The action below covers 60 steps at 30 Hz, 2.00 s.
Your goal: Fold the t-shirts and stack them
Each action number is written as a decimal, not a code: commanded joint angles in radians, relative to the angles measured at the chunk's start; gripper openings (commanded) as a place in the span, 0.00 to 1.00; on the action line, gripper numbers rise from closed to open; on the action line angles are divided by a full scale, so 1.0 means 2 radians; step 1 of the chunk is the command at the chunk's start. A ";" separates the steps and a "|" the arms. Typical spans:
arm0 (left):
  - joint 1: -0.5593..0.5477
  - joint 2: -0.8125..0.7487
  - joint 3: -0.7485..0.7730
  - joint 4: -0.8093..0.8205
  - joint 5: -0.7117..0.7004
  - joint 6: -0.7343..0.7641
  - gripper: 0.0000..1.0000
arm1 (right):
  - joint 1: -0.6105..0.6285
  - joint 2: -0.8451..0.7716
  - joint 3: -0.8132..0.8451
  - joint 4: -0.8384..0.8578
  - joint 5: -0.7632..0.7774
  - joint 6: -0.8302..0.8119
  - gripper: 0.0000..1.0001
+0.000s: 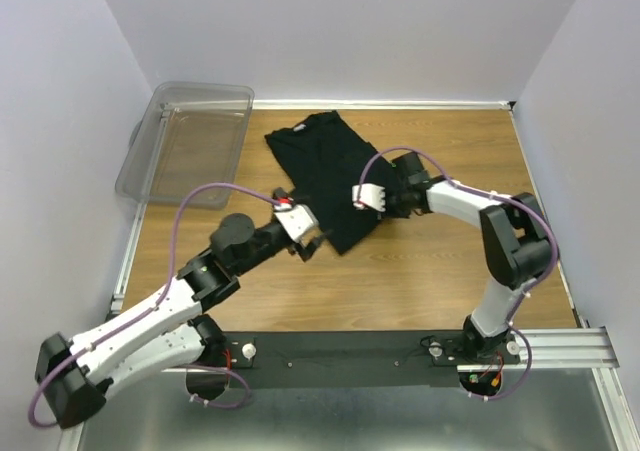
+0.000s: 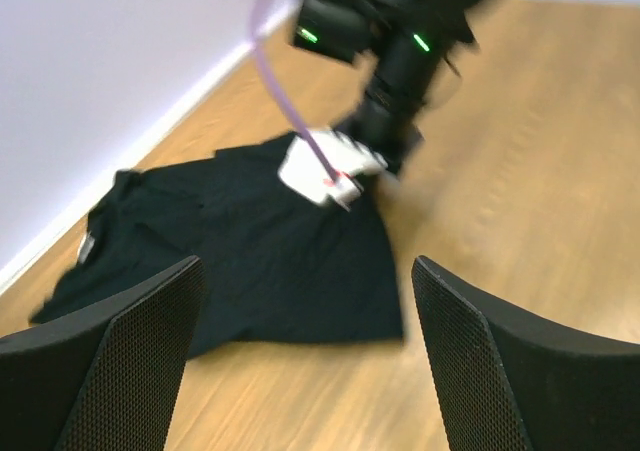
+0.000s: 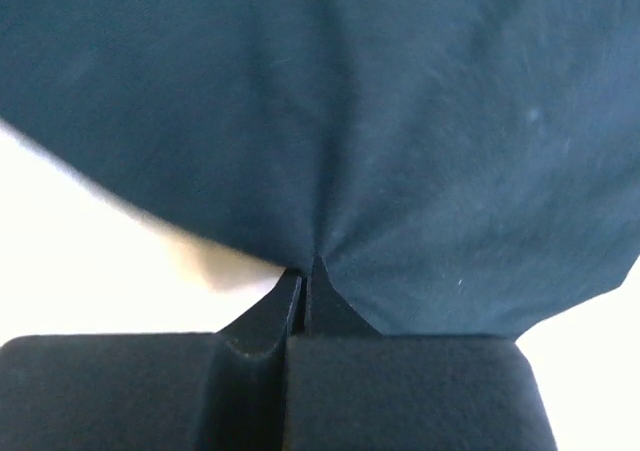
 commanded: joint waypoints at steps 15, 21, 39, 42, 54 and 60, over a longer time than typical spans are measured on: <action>-0.163 0.211 -0.037 0.126 -0.154 0.278 0.80 | -0.129 -0.309 -0.120 -0.260 -0.073 0.100 0.67; -0.106 0.298 -0.021 0.180 -0.121 0.310 0.66 | -0.181 -0.250 -0.059 -0.252 -0.139 0.135 0.68; -0.064 0.417 0.111 0.033 0.010 0.299 0.05 | -0.207 -0.242 -0.074 -0.236 -0.158 0.130 0.69; -0.093 0.381 0.108 0.032 0.004 0.267 0.25 | -0.209 -0.278 -0.097 -0.257 -0.113 0.029 0.70; -0.290 0.428 0.132 0.061 -0.096 0.121 0.64 | -0.400 -0.173 -0.086 -0.397 -0.091 -0.437 0.73; -0.291 0.487 0.186 0.030 -0.098 0.098 0.62 | -0.401 -0.184 -0.118 -0.400 -0.133 -0.502 0.76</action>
